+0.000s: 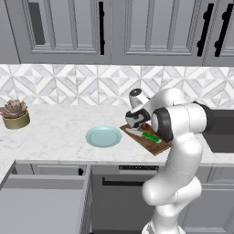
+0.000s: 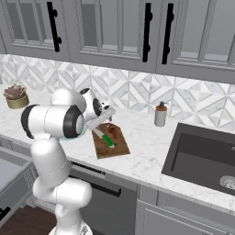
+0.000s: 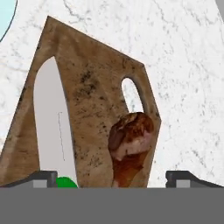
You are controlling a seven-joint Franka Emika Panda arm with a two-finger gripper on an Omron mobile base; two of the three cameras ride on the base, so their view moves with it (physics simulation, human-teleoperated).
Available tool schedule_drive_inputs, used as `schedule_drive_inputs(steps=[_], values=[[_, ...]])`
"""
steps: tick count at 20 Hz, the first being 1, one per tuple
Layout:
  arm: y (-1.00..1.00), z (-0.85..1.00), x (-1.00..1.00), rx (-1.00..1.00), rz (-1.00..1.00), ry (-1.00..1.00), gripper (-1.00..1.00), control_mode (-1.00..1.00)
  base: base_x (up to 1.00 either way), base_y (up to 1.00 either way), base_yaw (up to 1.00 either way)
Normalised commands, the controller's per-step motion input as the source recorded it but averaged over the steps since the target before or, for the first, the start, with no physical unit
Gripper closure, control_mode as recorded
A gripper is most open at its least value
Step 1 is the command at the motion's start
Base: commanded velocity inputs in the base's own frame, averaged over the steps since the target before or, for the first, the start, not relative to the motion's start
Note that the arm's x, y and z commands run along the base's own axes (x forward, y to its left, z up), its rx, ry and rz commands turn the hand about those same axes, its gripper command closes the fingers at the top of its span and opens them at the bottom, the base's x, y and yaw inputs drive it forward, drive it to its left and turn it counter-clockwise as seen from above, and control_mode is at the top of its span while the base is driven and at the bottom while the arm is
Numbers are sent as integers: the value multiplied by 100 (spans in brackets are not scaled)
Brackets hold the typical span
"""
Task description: Pick up the knife from the drawer and place it on the cutting board. Then place the meat from the plate to the cutting board.
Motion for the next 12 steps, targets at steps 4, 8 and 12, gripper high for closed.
schedule_drive_inputs(steps=[4, 8, 12], values=[[18, 33, -66, -3, 0, -18, -100, -100, 0, 0, 0], [14, 51, -85, -2, 0, -12, -100, -100, 0, 0, 0], [37, 78, -71, -7, 0, -10, -100, -100, 0, 0, 0]])
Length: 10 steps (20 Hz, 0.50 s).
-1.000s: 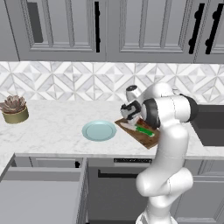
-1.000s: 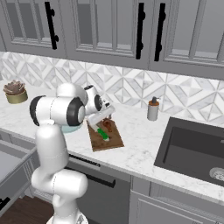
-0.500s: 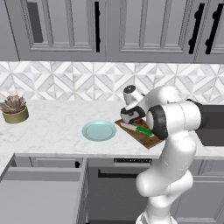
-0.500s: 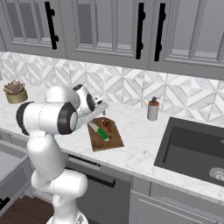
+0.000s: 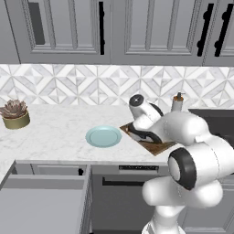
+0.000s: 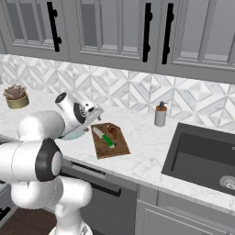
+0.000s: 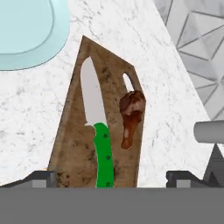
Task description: Pick up the knife from the drawer and place it on the cutting board. Then place the meat from the plate to the cutting board.
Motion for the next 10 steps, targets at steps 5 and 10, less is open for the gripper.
schedule_drive_inputs(steps=[5, 10], values=[[44, 95, -70, -12, 0, -24, -100, -100, 0, 0, 0], [40, 83, -76, -13, 0, -20, -100, -100, 0, 0, 0]])
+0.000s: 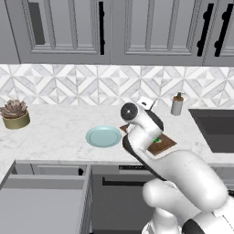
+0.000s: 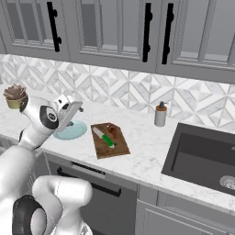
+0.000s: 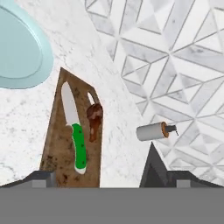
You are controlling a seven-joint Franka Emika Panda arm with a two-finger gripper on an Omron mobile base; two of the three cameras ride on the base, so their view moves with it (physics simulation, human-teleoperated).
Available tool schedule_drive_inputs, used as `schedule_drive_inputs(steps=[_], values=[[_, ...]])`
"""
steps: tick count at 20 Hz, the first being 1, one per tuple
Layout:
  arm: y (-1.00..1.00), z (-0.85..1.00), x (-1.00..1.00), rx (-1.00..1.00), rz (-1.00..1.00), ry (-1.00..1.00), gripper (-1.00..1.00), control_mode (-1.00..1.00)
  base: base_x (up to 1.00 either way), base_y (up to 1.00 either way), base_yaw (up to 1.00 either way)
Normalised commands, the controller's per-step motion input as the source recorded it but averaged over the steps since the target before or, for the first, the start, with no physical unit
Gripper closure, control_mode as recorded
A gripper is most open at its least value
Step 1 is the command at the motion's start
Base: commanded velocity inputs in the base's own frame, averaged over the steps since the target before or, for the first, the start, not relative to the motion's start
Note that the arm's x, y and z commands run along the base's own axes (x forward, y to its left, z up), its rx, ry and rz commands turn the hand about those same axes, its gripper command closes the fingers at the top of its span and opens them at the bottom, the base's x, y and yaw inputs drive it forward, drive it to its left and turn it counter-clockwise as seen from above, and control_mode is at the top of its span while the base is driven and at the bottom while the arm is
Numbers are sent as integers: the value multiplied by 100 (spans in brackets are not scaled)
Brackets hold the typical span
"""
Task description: Pick up the knife from the drawer and place it on the cutting board. Then place the meat from the plate to the cutting board.
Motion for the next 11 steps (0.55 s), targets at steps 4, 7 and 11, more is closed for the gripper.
schedule_drive_inputs(steps=[4, 7, 11], values=[[31, 58, -63, -9, 0, -12, -100, -100, 0, 0, 0], [25, 53, -62, -3, 0, -11, -100, -100, 0, 0, 0], [20, 42, -56, 0, 0, -8, -100, -100, 0, 0, 0]])
